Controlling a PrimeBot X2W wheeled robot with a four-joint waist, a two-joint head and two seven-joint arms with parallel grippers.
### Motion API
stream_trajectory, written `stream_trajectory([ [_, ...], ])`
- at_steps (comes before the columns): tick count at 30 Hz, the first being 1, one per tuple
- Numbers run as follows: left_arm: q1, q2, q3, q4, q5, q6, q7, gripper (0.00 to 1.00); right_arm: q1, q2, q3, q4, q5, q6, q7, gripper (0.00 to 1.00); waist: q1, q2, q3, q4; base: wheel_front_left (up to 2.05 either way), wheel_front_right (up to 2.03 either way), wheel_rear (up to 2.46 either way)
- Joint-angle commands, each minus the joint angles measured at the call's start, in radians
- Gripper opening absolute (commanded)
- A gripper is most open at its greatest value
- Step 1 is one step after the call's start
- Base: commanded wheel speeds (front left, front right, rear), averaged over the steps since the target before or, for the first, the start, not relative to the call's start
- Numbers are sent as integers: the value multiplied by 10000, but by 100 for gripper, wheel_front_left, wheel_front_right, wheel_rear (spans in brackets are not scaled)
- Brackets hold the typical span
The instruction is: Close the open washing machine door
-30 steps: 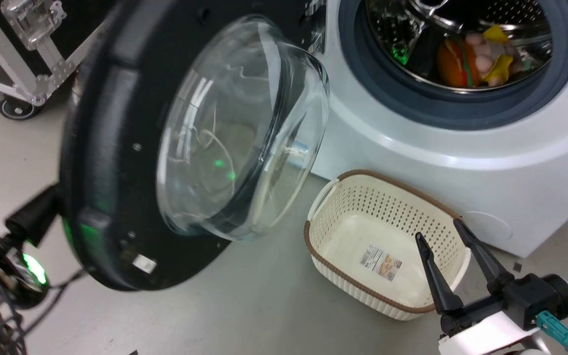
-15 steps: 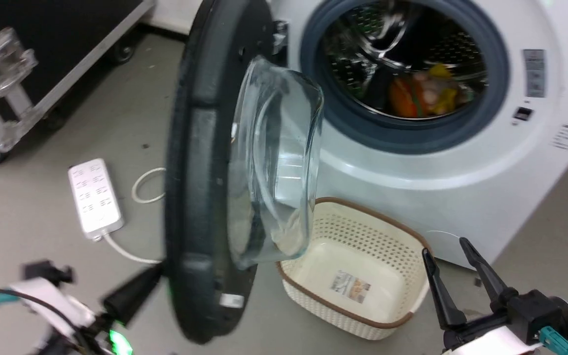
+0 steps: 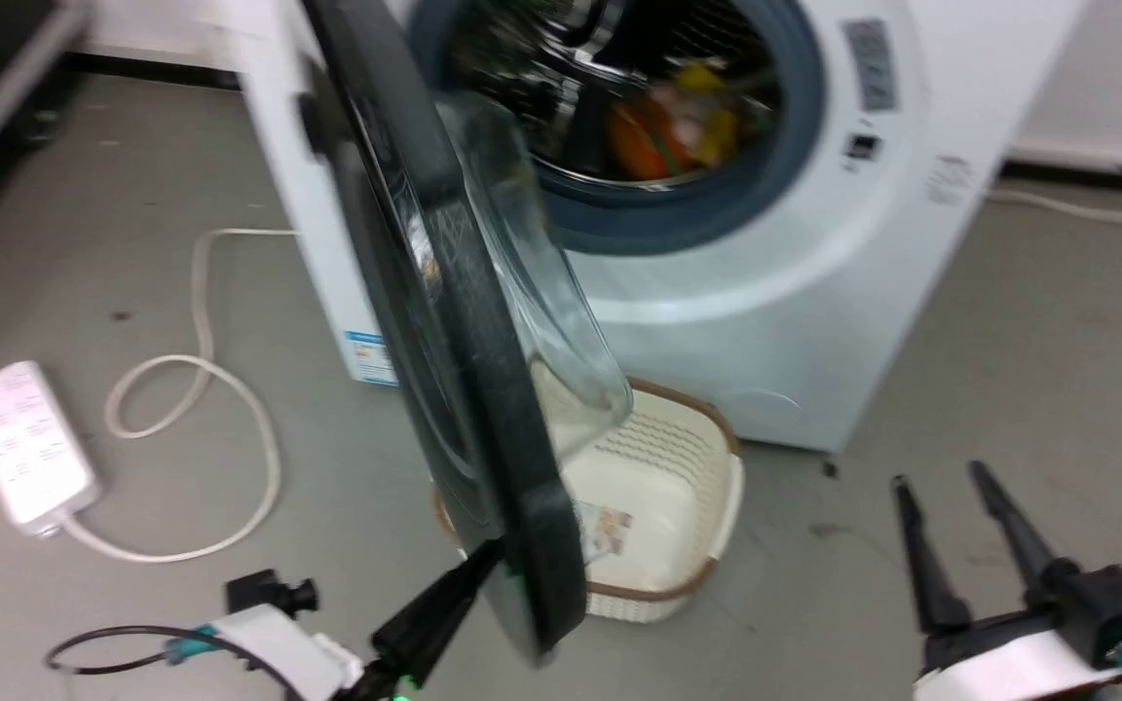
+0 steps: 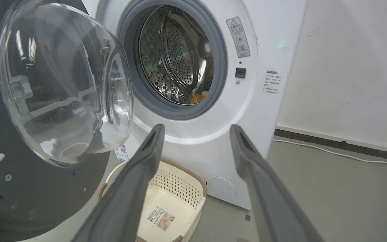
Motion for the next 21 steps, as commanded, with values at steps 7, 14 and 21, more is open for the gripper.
stream_trajectory([
  [7, -988, -35, -1197, 701, -695, -686, -1140, 0, -435, 98, -741, 272, 5, -6, 116, 100, 0, 0, 1044, -1714, 0, 0, 0],
  [14, -2795, -35, -1990, 1554, -1562, -1044, -2847, 0, -755, 109, -664, 611, 391, -6, 50, 100, 0, 0, 1662, -2855, 0, 0, 0],
  [21, -5088, -35, -2451, 3008, -2034, -1177, -4363, 0, -1006, 111, -420, 950, 742, -6, -30, 100, 0, 0, 2163, -3709, 0, 0, 0],
])
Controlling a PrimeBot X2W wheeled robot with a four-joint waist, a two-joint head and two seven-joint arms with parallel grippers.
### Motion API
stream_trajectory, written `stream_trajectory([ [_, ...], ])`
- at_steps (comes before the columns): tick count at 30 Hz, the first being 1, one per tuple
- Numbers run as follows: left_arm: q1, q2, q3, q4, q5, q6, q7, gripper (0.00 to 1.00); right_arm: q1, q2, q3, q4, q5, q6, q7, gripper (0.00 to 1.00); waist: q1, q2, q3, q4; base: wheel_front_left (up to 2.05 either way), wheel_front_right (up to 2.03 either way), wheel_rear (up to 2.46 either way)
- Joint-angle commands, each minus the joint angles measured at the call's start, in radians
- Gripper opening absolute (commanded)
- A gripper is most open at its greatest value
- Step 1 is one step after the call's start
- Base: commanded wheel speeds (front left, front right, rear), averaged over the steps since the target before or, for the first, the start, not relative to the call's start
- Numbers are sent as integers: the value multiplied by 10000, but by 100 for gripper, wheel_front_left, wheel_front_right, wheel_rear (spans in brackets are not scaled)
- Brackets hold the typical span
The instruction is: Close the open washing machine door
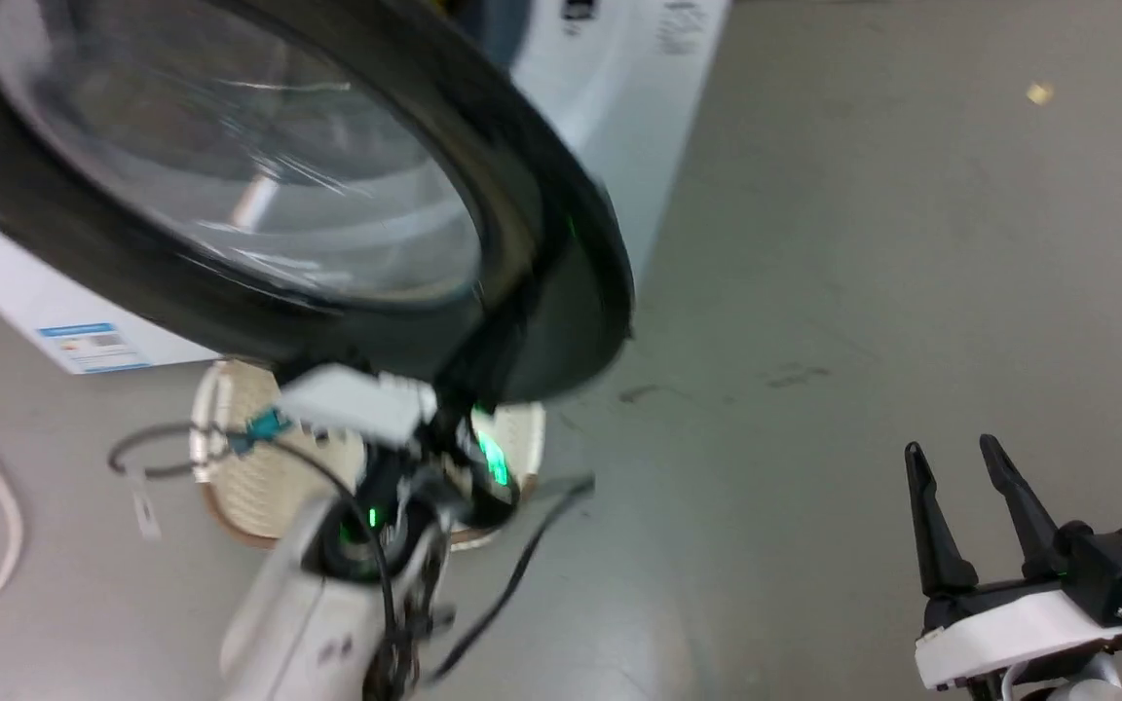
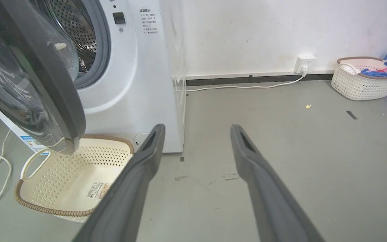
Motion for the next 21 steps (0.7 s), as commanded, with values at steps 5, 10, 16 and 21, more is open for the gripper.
stream_trajectory([
  [5, -1579, 7, -128, 1141, -336, -194, -842, 0, -317, 25, 116, 210, 155, -6, -80, 100, -2, -1, 457, -630, 0, 0, 0],
  [10, -2330, 7, -223, 1986, -452, -331, -1242, 0, -402, 25, 124, 193, 231, -6, -84, 100, -2, -1, 412, -642, 0, 0, 0],
  [16, -1956, 50, -542, 1998, 101, -376, -1092, 0, -271, 25, 104, 25, 168, -6, -86, 100, -2, -1, -53, -197, 0, 0, 0],
  [21, -543, 638, -1095, 800, 1824, -379, -1242, 11, -41, 25, 104, -243, 109, -6, -86, 100, -2, -1, -729, 389, 0, 0, 0],
])
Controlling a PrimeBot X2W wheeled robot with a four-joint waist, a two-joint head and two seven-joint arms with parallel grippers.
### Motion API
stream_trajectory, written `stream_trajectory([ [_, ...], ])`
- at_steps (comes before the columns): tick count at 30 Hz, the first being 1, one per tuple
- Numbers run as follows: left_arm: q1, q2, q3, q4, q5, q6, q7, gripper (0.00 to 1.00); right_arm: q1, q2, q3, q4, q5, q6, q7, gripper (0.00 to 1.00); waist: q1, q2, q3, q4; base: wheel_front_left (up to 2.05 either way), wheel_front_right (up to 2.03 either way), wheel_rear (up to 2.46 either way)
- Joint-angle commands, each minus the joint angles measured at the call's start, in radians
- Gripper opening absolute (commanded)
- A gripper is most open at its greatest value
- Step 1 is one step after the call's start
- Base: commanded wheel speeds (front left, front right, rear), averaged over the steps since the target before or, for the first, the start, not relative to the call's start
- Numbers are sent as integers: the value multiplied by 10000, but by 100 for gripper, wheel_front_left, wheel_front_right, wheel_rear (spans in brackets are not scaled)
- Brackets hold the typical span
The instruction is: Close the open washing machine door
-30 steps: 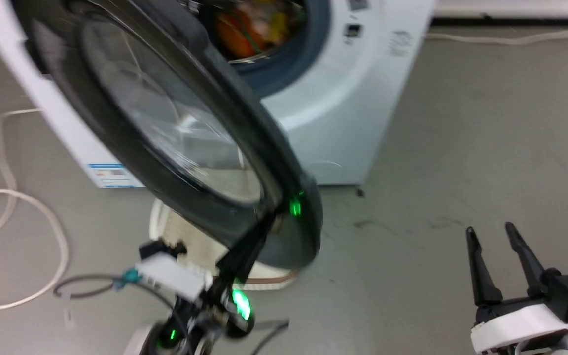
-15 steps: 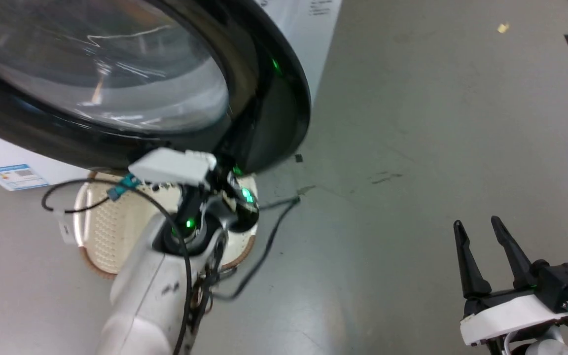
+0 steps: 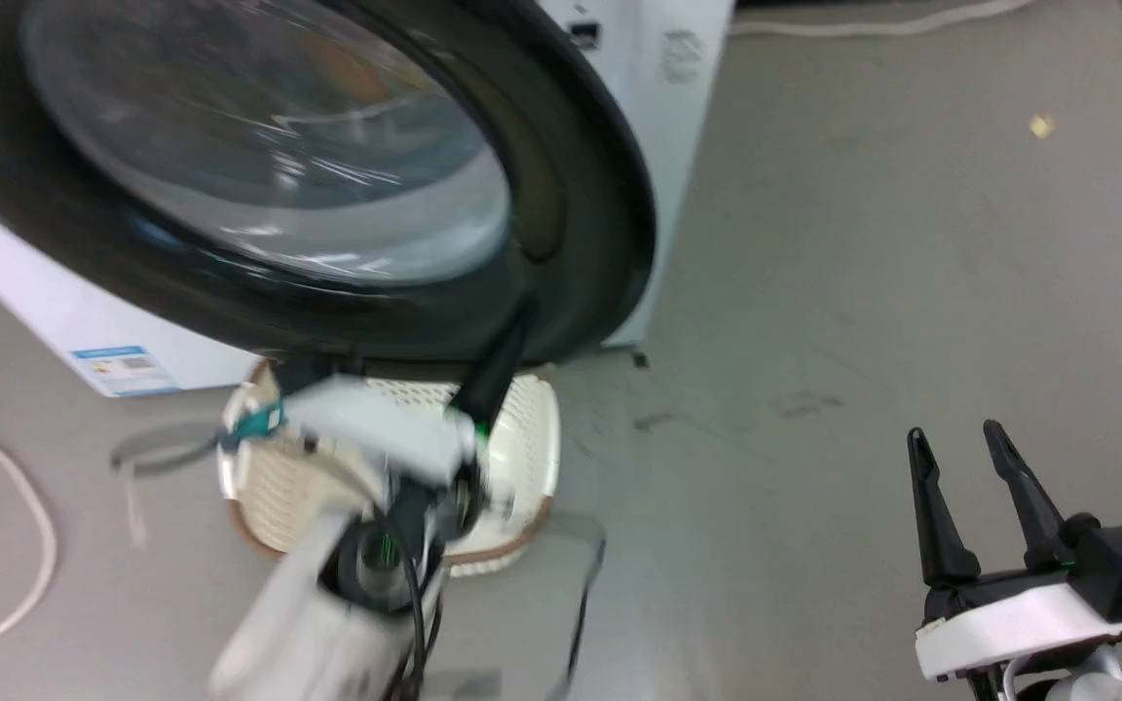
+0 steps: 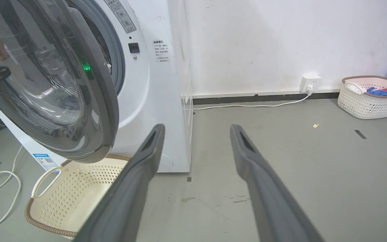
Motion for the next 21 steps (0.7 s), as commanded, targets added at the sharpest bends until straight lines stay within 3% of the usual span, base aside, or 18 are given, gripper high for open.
stream_trajectory([
  [1, 595, 340, -216, -363, 599, -43, -166, 43, 148, 22, 30, -130, -70, -6, -46, 100, 1, -1, -524, 512, 0, 0, 0],
  [2, 922, 551, -358, -635, 1045, -44, -354, 100, 225, 22, 36, -189, -70, -6, -46, 100, 1, -1, -687, 664, 0, 0, 0],
  [5, 1781, 1357, -534, -1490, 2718, -44, -1653, 100, 477, 22, 120, -317, -91, -6, -46, 100, 1, -1, -1115, 1043, 0, 0, 0],
  [7, 2192, 2270, -936, -1717, 4807, -44, -2647, 100, 653, 22, 177, -369, -121, -6, -46, 100, 1, -1, -1389, 1293, 0, 0, 0],
  [9, 2616, 2787, -947, -1644, 6625, 68, -2969, 100, 825, 22, 199, -427, -128, -6, -47, 100, 1, -1, -1646, 1554, 0, 0, 0],
  [14, 3808, 2485, 994, -2702, 10203, 803, -3025, 100, 1218, 22, 241, -520, -177, -6, -47, 100, 1, -1, -2063, 2124, 0, 0, 0],
  [21, 5340, 1751, 2130, -3551, 13077, 1047, -3029, 100, 1453, 22, 373, -598, -265, -6, -47, 100, 1, -1, -2332, 2619, 0, 0, 0],
])
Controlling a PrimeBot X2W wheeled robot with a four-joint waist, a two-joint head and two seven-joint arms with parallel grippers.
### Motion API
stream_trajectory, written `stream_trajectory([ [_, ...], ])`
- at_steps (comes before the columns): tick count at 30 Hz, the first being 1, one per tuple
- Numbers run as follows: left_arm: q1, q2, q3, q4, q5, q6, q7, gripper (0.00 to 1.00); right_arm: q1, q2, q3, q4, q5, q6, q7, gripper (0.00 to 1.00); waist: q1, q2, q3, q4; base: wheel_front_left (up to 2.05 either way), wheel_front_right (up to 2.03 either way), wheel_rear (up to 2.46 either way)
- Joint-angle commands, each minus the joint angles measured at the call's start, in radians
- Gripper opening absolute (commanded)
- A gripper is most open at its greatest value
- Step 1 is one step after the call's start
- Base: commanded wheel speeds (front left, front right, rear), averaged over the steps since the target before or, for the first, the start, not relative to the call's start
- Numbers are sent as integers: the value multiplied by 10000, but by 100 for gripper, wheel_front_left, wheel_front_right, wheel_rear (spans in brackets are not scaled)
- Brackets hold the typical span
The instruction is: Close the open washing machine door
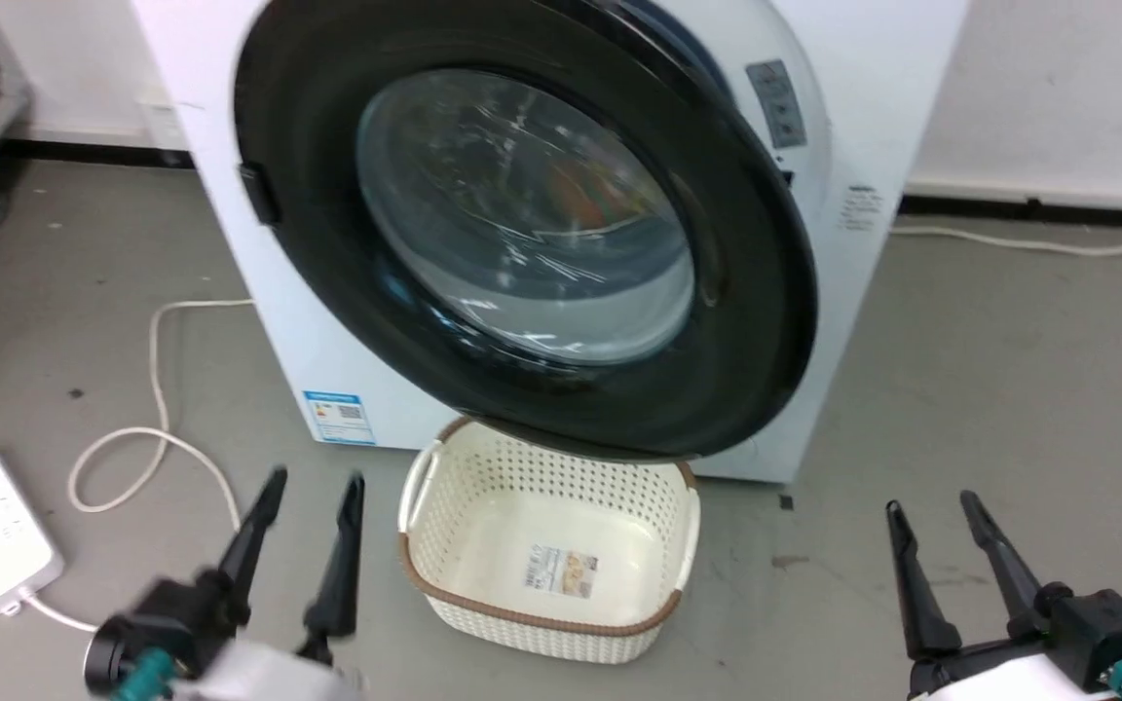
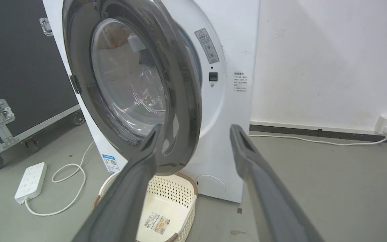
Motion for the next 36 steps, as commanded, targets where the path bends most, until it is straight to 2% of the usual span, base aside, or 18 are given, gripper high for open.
stream_trajectory([
  [1, 164, 47, -9, -6, 275, 47, -41, 100, 191, 12, 26, -60, -91, -6, -47, 100, 2, 0, -117, 120, 0, 0, 0],
  [5, 703, -264, 126, -104, 1053, 391, -42, 100, 315, 12, 135, -110, -186, -6, -47, 100, 2, 0, -159, 252, 0, 0, 0],
  [9, 988, -343, 165, -215, 1908, 601, -42, 100, 459, 12, 262, -193, -121, -6, -47, 100, 2, 0, -146, 412, 0, 0, 0],
  [14, 1020, -511, 137, -208, 2436, 598, -43, 100, 560, 12, 406, -246, -71, -6, -47, 100, 2, 0, -40, 617, 0, 0, 0],
  [15, 1018, -539, 136, -179, 2493, 583, -43, 100, 564, 12, 448, -230, -4, -6, -47, 60, 2, 0, -13, 661, 0, 0, 0],
  [16, 1012, -544, 127, -140, 2565, 562, -43, 100, 542, 12, 480, -257, 0, -6, -47, 0, 2, 0, 18, 697, 0, 0, 0],
  [21, 879, -652, 117, -113, 2791, 474, -43, 100, 248, -28, 708, -618, -276, -6, -47, 0, 2, 0, 473, 888, 0, 0, 0],
  [24, 672, -763, 72, -162, 2916, 424, -43, 100, -179, -353, 1032, -762, -433, -6, -35, 0, 2, 0, 930, 1041, 0, 0, 0],
  [30, 2, -1061, -122, -257, 3156, 315, -43, 100, -1669, -1756, 1763, -577, -78, -6, 438, 0, 2, 0, 1994, 1446, 0, 0, 0],
  [36, -561, -1321, -162, -277, 3279, 239, -43, 100, -3493, -3001, 2152, -19, 859, -6, 990, 0, 2, 0, 2790, 1767, 0, 0, 0],
])
